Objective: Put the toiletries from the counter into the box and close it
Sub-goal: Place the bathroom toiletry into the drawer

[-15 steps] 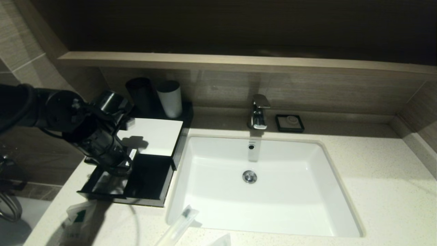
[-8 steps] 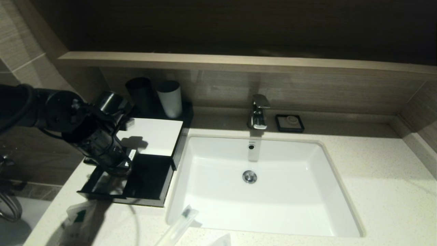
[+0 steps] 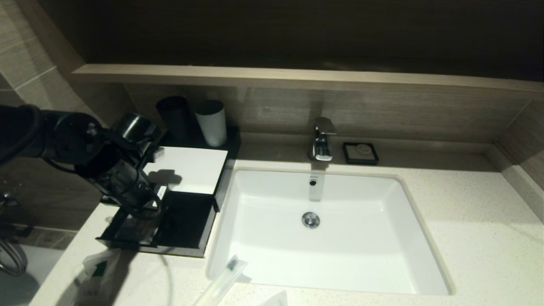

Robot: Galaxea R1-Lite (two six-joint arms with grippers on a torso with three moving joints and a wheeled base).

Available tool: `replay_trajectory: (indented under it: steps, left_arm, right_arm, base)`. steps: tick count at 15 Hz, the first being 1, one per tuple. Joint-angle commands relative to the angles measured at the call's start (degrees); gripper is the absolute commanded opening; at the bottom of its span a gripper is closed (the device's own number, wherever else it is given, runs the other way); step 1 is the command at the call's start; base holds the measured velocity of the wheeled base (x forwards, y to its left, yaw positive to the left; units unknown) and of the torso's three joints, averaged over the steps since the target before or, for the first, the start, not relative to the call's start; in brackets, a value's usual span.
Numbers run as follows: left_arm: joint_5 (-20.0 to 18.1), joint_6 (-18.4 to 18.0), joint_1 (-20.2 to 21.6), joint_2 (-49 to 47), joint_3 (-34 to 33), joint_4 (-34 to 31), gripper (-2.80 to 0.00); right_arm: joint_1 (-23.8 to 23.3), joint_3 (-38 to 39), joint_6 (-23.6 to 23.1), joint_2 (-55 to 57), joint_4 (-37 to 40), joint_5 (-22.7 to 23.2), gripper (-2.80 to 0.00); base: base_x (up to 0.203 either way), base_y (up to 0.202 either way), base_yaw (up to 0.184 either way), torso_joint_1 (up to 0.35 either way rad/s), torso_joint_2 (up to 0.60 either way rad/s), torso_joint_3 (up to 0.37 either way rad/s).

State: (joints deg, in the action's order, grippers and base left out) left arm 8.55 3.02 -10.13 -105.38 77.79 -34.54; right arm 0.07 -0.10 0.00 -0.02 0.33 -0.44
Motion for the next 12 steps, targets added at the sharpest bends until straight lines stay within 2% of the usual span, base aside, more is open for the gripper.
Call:
replay_trajectory:
  steps: [1,12]
  left_arm:
    - [0.07,0.05,0.29,0.17,0.17,-0.18,0.0]
    - [-0.07,0.14,-0.41,7.82,-0.1,-0.74,0.0]
  right_arm:
    - [0.01,0.01,0.0,0.02,0.02,0.0,-2.8]
    - [0.01,0.01,0.0,0.02,0.02,0.0,-2.8]
  base:
    - [0.0,0.0,0.0,0.0,0.0,0.0]
    - [0.0,0.0,0.0,0.0,0.0,0.0]
